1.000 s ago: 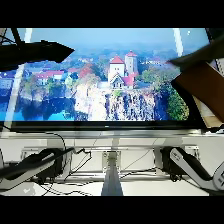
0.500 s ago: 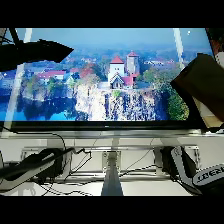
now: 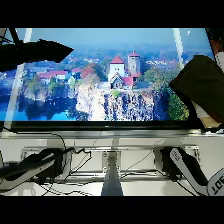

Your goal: Fold the clothes and pants, and hang the long-sleeved shirts on hangers.

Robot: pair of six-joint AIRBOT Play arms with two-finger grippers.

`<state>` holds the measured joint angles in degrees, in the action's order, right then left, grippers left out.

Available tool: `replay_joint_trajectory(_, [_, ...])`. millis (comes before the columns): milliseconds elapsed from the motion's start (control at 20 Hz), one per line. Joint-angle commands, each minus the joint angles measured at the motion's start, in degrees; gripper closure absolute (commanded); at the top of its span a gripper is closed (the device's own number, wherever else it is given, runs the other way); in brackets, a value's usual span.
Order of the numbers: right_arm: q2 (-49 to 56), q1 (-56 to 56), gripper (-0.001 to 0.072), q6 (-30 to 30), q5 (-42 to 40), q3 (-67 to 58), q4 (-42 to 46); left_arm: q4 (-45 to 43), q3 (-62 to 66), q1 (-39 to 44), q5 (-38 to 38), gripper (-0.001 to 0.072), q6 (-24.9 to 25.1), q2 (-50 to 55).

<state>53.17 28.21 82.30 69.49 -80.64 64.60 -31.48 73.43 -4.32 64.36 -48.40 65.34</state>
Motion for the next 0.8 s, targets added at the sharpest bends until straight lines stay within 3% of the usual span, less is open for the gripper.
replay_joint_trajectory(0, [5.27, -21.44, 0.0656, -1.05, -7.52, 0.00, -1.46, 0.00, 0.02, -0.07, -0.02, 0.0016, 0.00, -0.04])
replay_joint_trajectory(150, [10.34, -37.42, 0.0655, -1.36, -18.80, -0.02, 1.18, 0.00, 0.02, -0.07, -0.02, 0.0016, 0.00, -0.04])
replay_joint_trajectory(250, [12.92, -44.76, 0.0657, -6.75, -23.08, -0.02, 5.35, 0.00, 0.02, -0.07, -0.02, 0.0016, 0.00, -0.04])
replay_joint_trajectory(300, [13.77, -47.12, 0.0697, -9.70, -23.74, -0.02, 7.56, 0.00, 0.02, -0.07, -0.02, 0.0017, 0.00, -0.04])
replay_joint_trajectory(450, [14.93, -50.14, 0.0694, -11.93, -23.89, 0.00, 12.33, 0.00, 0.02, -0.07, -0.02, 0.0016, 0.00, -0.04])
replay_joint_trajectory(750, [14.82, -50.03, 0.0694, -11.91, -23.93, -0.07, 11.61, 0.00, 0.02, -0.07, -0.02, 0.0016, 0.00, -0.04])
